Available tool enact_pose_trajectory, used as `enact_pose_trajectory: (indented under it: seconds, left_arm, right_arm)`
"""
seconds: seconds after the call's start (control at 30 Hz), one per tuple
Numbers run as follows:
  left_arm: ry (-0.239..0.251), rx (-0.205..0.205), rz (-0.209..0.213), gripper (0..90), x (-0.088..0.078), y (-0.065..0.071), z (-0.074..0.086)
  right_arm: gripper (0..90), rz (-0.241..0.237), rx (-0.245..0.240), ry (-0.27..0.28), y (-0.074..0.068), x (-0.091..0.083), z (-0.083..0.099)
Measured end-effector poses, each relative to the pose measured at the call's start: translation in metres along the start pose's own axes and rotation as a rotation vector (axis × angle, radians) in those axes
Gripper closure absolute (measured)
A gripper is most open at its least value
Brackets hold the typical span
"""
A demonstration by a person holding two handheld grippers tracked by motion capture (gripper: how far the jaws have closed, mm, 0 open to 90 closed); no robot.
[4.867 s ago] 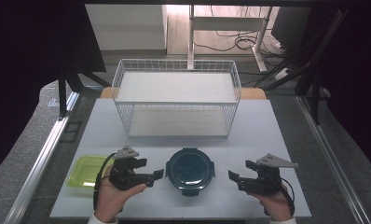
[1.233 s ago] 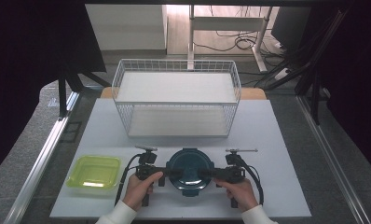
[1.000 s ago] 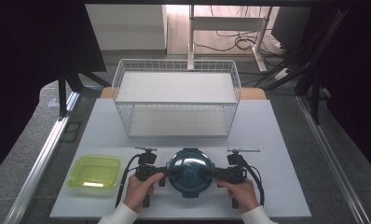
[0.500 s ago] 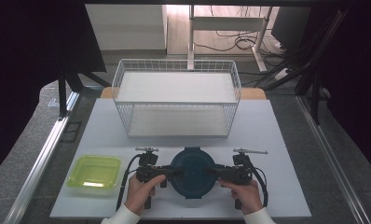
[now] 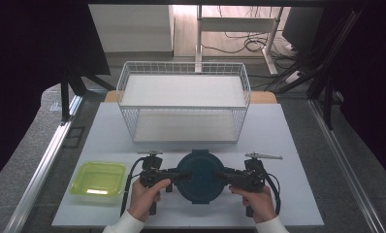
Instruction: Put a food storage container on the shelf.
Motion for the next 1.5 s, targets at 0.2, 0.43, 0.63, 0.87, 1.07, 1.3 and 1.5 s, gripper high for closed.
enact_pose_trajectory:
  seconds: [0.2,0.43,0.63,0.87,1.07,1.3,1.5]
  left_arm:
    - [0.001,0.009,-0.005,35.0,-0.008,0.004,-0.005]
    - [0.018,0.019,-0.012,35.1,-0.020,0.013,-0.014]
    - [0.038,0.018,-0.021,35.0,-0.030,0.020,-0.022]
    - [0.075,0.028,-0.030,36.2,-0.046,0.029,-0.030]
    - [0.083,0.035,-0.027,36.9,-0.052,0.033,-0.042]
    - [0.088,0.046,-0.043,37.1,-0.056,0.036,-0.048]
    - [0.096,0.063,-0.045,37.2,-0.063,0.041,-0.055]
  right_arm:
    - [38.8,0.001,-0.015,0.016,-0.006,-0.002,-0.005]
    - [38.9,-0.003,-0.033,0.027,-0.015,-0.009,-0.010]
    - [38.9,-0.009,-0.040,0.037,-0.023,-0.016,-0.019]
    - [39.0,-0.030,-0.044,0.036,-0.033,-0.021,-0.030]
    - [38.9,-0.032,-0.047,0.050,-0.038,-0.028,-0.043]
    - [38.9,-0.046,-0.033,0.050,-0.036,-0.029,-0.050]
    - [38.9,-0.037,-0.057,0.050,-0.043,-0.035,-0.060]
Point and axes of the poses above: each handheld gripper's, and its own axes: x roughly forward along the jaws, z roughly out of its underside, y roughly to its right, the point moved 8 cm from there along x, roughly forward along the jaws, and after that the axes turned 13 degrees about -y, right-handed, at the moved point
